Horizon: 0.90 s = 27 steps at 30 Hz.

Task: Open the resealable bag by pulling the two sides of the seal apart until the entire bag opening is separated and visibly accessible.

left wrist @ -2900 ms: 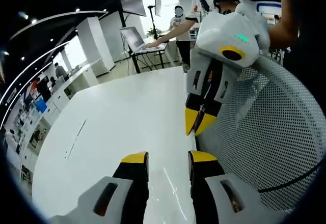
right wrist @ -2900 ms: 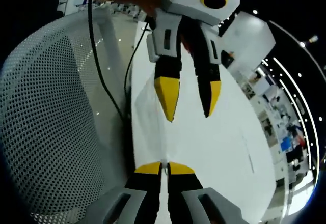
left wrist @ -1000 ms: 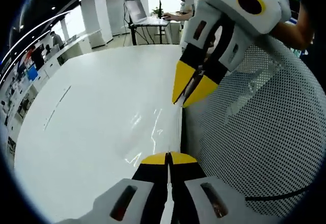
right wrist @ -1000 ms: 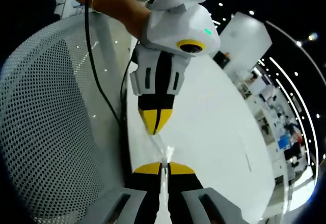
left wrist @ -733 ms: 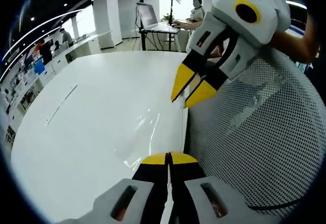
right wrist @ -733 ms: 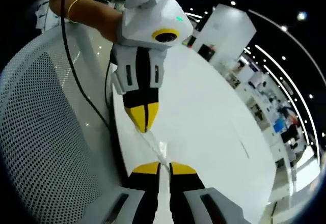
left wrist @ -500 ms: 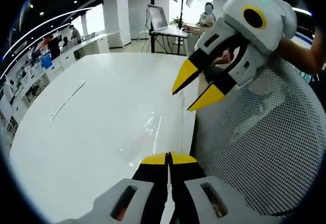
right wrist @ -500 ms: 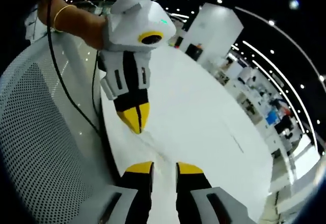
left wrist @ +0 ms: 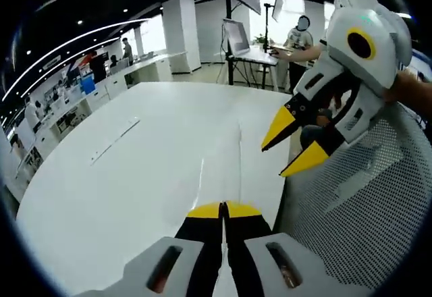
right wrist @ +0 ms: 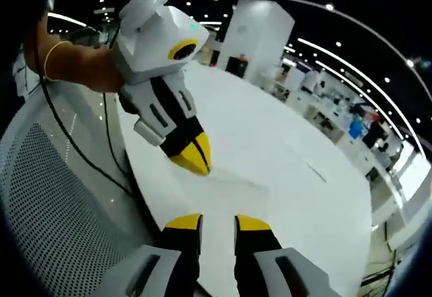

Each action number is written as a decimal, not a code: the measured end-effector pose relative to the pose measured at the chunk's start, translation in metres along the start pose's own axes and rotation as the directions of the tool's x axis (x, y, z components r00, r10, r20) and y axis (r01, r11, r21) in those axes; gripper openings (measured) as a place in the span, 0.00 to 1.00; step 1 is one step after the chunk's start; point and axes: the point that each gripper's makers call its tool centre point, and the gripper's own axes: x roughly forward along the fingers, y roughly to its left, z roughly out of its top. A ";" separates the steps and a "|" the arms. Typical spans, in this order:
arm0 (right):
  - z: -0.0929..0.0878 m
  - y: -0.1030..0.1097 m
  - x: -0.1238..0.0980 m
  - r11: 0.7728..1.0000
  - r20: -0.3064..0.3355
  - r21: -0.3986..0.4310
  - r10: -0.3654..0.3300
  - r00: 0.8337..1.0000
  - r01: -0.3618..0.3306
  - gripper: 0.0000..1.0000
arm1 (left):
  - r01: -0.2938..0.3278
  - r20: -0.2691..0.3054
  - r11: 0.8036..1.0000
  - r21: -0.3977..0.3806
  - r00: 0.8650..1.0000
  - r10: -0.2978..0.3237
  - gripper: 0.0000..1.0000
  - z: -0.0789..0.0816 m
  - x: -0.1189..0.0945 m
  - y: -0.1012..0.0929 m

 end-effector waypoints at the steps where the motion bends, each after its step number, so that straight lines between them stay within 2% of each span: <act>1: 0.001 0.000 0.000 1.000 0.007 0.006 -0.001 1.000 0.001 0.13 | 0.000 0.006 1.000 -0.005 1.000 0.000 0.00 0.001 0.002 -0.001; 3: 0.006 -0.005 -0.003 0.999 0.045 0.048 -0.015 0.999 0.013 0.12 | 0.006 0.013 1.000 -0.015 1.000 -0.006 0.00 0.004 0.007 -0.006; 4: 0.005 -0.007 -0.004 0.998 0.047 0.056 -0.020 0.999 0.018 0.12 | 0.029 0.011 0.999 -0.014 1.000 -0.029 0.00 0.004 0.010 -0.010; 8: 0.003 -0.012 -0.005 0.989 0.052 0.147 -0.030 0.998 0.022 0.11 | 0.029 0.024 0.999 -0.023 0.999 -0.029 0.00 0.009 0.014 -0.016; 14: 0.003 -0.009 -0.004 0.990 0.048 0.137 -0.022 0.999 0.015 0.11 | 0.045 0.035 0.999 -0.011 0.998 -0.045 0.00 0.012 0.018 -0.027; 20: 0.000 -0.011 -0.004 0.981 0.050 0.192 -0.016 0.999 0.006 0.12 | 0.043 0.068 0.999 0.015 0.997 -0.044 0.00 0.017 0.019 -0.035; 27: 0.000 -0.016 -0.006 0.967 0.071 0.255 -0.025 0.997 0.006 0.12 | 0.023 0.066 0.998 0.057 0.997 -0.027 0.00 0.018 0.021 -0.036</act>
